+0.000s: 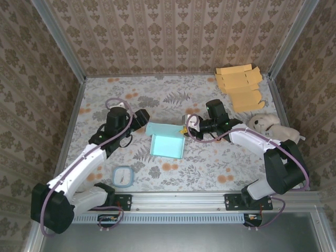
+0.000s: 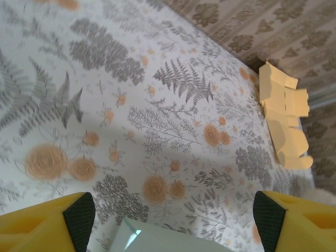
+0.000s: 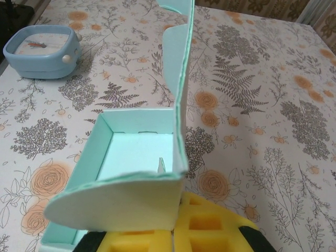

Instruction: Fold the paper box

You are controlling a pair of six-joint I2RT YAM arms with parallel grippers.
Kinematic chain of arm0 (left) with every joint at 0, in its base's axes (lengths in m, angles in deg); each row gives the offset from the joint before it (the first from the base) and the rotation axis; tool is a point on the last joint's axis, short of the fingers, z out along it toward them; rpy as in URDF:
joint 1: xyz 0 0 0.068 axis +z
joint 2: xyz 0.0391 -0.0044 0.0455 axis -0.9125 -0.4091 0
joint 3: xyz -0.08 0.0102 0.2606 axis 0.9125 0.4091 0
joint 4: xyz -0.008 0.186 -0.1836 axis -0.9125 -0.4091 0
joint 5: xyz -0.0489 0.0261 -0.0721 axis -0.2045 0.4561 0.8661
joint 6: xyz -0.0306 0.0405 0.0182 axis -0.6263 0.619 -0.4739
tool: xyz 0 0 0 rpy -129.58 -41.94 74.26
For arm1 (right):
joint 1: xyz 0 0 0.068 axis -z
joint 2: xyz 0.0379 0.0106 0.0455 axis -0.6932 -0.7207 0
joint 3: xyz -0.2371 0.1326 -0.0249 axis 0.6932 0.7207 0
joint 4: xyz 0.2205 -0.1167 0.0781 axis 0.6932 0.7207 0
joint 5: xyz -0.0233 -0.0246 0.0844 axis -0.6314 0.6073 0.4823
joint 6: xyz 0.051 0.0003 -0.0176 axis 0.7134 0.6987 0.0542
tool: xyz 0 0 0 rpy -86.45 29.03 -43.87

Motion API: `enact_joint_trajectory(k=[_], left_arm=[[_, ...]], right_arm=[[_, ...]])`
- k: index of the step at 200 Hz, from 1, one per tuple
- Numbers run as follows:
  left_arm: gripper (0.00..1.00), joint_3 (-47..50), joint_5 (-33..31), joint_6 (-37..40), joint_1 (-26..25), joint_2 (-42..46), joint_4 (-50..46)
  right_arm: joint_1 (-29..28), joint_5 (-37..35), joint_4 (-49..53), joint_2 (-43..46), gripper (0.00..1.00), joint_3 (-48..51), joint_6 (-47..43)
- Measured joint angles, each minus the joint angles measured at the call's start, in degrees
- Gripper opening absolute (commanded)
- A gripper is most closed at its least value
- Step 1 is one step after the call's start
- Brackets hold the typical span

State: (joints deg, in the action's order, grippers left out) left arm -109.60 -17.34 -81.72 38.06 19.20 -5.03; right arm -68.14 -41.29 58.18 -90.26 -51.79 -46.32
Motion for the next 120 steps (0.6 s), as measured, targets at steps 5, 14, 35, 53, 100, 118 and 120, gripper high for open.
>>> enact_joint_trajectory(k=[5,14,35,53,100,118,120], left_arm=[[0.84,-0.1,0.0,-1.6,-0.1,-0.7,0.0],[0.84,-0.5,0.0,-4.1,-0.7,-2.3,0.1],[0.82,-1.1,0.3,-8.2,-2.1,-6.0,1.0],[0.81,-1.1,1.6,-11.7,-2.8,-9.1,2.8],[0.79,-1.1,4.1,-17.7,-6.8,-14.0,7.2],[0.79,-1.2,4.2,-19.3,-8.6,-14.6,8.0],[0.78,-1.2,4.0,-19.4,-8.8,-14.6,8.0]], right_arm=[[0.0,0.0,-0.1,0.0,0.07,0.1,0.0],[0.0,0.0,-0.5,0.0,0.07,0.3,0.0],[0.0,0.0,-1.2,0.0,0.07,0.7,0.1],[0.0,-0.7,-1.4,0.0,0.07,1.2,0.4],[0.3,-1.8,-2.7,-0.3,0.07,2.7,1.3],[0.3,-2.3,-3.3,-0.3,0.07,3.4,1.3],[0.3,-2.3,-3.4,-0.3,0.07,3.4,1.3]])
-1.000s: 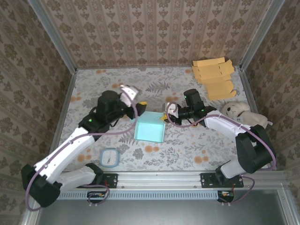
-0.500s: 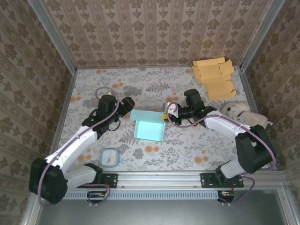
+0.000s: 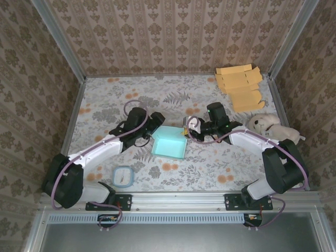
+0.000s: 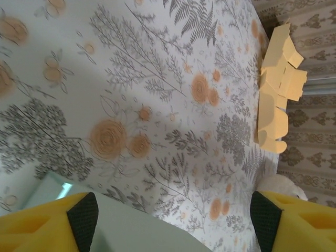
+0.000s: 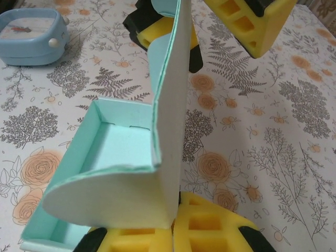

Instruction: Fold the paper box

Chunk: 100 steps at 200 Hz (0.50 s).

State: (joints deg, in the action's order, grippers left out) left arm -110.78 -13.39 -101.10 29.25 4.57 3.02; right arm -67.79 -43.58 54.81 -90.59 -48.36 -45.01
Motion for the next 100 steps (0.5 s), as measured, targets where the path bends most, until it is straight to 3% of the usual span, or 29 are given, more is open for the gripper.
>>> enact_joint_trajectory(k=[100], left_arm=[[0.61,2.2,-7.9,-2.6,-4.2,-0.5,1.0]], right_arm=[[-0.5,-3.2,1.9,0.0,0.2,0.6,-0.4]])
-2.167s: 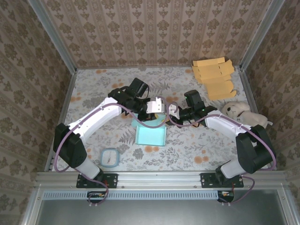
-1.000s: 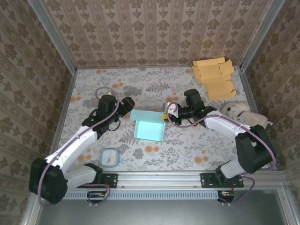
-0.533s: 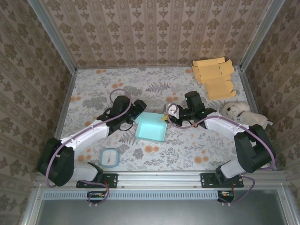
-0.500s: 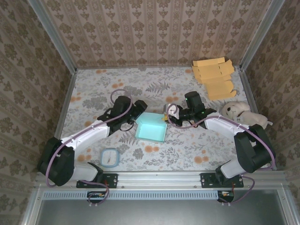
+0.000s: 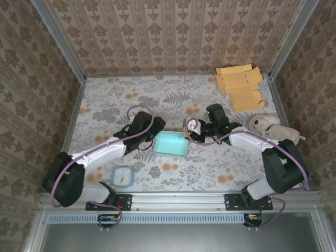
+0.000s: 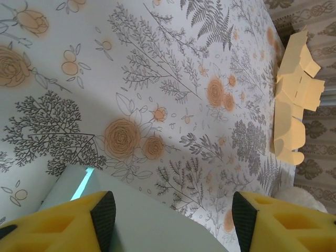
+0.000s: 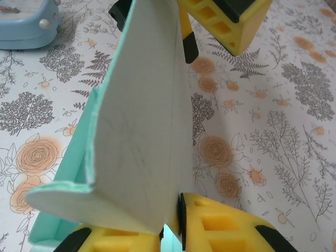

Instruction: Fold the paper box

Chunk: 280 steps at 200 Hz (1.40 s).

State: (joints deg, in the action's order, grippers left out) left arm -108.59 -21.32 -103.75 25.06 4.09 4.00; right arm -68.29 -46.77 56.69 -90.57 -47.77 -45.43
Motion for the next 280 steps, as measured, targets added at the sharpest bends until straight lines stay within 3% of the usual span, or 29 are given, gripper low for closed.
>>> enact_joint_trajectory(k=[67,154,192,225,258,280], left_arm=[[0.58,2.7,-6.1,-0.3,-5.2,2.5,0.1],[0.55,7.4,-12.2,-1.6,-11.5,6.5,-0.8],[0.54,7.8,-14.0,-1.9,-12.9,6.5,-1.0],[0.54,8.0,-15.6,-2.0,-14.2,6.5,-1.0],[0.54,9.0,-17.1,-2.0,-15.0,6.5,-1.2],[0.54,9.7,-18.0,-2.2,-15.2,6.5,-2.1]], right_arm=[[-2.0,-6.3,7.6,1.2,0.39,0.0,-1.3],[-3.2,-19.0,17.5,7.7,0.48,0.0,-1.7],[-3.3,-28.5,17.8,9.6,0.48,0.5,1.2],[-3.3,-38.8,14.0,10.8,0.47,0.7,15.5],[-3.9,-44.2,11.1,13.6,0.49,0.7,41.9],[-8.2,-46.1,7.9,15.6,0.5,2.6,56.4]])
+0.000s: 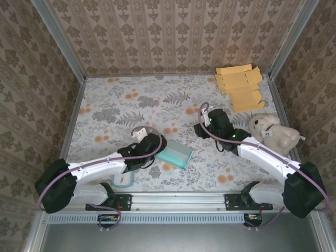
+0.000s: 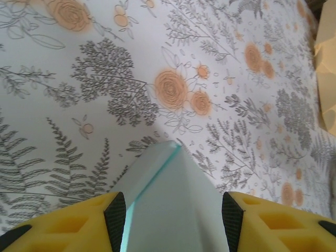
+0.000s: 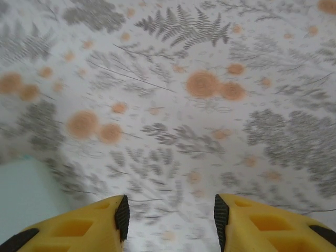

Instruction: Fold the paper box

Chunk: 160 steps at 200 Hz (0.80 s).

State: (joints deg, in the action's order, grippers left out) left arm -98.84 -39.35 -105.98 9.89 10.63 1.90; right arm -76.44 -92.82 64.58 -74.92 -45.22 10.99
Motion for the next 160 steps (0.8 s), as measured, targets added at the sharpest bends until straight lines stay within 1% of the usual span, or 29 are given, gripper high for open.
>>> enact_joint_trajectory(k=[14,36,80,97,133,160], left_arm=[[0.54,0.6,-0.5,-0.2,0.0,0.2,-0.2],[0.54,2.0,-1.5,-0.5,-0.5,0.9,-0.2],[0.54,3.0,-4.0,-0.6,-1.2,1.4,-0.3],[0.54,3.0,-4.7,-0.5,-1.5,1.4,-0.3],[0.56,3.5,-5.7,-0.5,-1.8,0.9,-0.3],[0.61,4.5,-6.4,-0.1,-1.8,-0.7,-1.4]], right_arm=[[-3.9,-1.4,-1.7,0.9,0.51,2.4,6.4],[-9.3,-4.0,-3.9,1.7,0.53,6.7,12.7],[-16.9,-11.1,-7.2,2.0,0.55,13.0,18.0],[-18.1,-12.8,-9.1,-0.5,0.56,13.6,18.9],[-18.7,-14.6,-13.6,-7.4,0.56,14.4,20.0],[-18.7,-16.4,-18.2,-11.4,0.56,14.4,20.8]])
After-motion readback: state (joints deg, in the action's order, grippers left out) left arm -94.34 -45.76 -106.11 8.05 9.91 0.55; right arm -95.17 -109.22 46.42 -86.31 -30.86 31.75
